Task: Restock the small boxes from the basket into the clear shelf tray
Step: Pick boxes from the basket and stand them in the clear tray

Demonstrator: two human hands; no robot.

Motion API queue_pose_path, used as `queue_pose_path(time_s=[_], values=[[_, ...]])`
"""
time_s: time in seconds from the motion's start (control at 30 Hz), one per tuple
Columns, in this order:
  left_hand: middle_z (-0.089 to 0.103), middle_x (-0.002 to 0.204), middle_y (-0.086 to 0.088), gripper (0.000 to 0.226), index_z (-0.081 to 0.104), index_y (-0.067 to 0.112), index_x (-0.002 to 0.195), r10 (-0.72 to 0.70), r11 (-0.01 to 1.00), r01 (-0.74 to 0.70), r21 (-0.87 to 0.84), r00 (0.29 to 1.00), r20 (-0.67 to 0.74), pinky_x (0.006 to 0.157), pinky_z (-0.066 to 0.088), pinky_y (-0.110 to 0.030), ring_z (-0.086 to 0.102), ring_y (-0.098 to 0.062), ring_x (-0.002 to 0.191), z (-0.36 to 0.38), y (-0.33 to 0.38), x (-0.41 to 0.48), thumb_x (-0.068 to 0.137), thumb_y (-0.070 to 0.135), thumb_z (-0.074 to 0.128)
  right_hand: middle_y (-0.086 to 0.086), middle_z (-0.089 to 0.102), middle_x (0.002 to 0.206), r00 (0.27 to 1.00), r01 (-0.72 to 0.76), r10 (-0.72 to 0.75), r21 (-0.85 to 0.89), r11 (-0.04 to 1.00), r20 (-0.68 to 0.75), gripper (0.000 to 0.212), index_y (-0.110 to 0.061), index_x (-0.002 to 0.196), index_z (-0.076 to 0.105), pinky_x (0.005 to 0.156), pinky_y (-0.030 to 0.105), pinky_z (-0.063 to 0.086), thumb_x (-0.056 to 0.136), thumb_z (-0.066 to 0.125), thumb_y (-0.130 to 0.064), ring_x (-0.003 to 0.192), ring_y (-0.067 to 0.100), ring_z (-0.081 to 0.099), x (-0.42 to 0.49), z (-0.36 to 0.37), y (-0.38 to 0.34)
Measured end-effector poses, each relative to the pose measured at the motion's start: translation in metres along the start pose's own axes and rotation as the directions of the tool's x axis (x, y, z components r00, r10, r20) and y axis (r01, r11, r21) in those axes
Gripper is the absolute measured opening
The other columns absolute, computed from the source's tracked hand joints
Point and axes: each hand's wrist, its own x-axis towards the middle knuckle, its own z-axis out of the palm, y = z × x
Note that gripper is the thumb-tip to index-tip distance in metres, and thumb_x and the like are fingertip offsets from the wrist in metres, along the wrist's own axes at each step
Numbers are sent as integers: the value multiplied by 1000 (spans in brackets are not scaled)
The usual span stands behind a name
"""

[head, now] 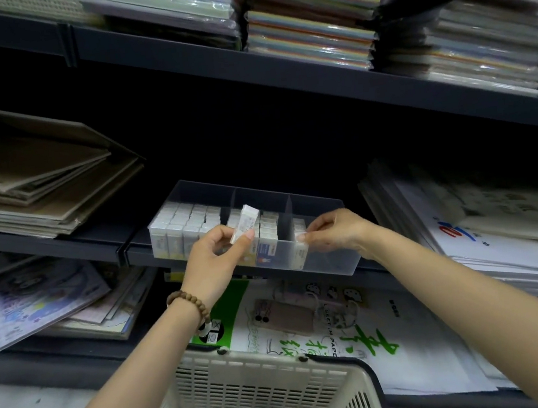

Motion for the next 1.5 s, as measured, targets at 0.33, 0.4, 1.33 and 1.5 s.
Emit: queue_pose_path(time_s=[0.33,0.4,1.33,1.5], values=[[66,82,-8,24,61,16,75,2,1000,-2,-10,1000,0,68,39,-15,57,3,67,-1,-2,0,84,39,62,7,58,129,933,-223,250,-127,966,258,58,-5,130,53,82,26,56,87,60,-44,94,16,70,10,-9,-8],[64,81,-6,24,60,16,74,1,1000,-1,-15,1000,0,68,40,-13,56,2,68,-1,-2,0,83,39,62,9,64,123,906,-217,261,-164,962,332,54,-5,130,53,82,24,56,93,51,-44,96,14,69,10,-9,-9],[27,151,8,75,33,31,141,237,639,-349,685,937,256,118,0,-33,11,-10,142,4,0,2,78,69,21,5,66,72,966,172,-171,-13,985,-196,24,4,111,56,51,17,52,92,57,-11,59,12,63,-11,-40,6],[24,152,8,73,32,31,142,226,608,-346,715,938,261,117,-10,-33,7,-11,143,6,-7,2,82,70,17,17,68,90,976,83,-110,-143,986,-191,31,5,116,59,67,29,57,91,60,-13,75,23,67,15,-12,14]])
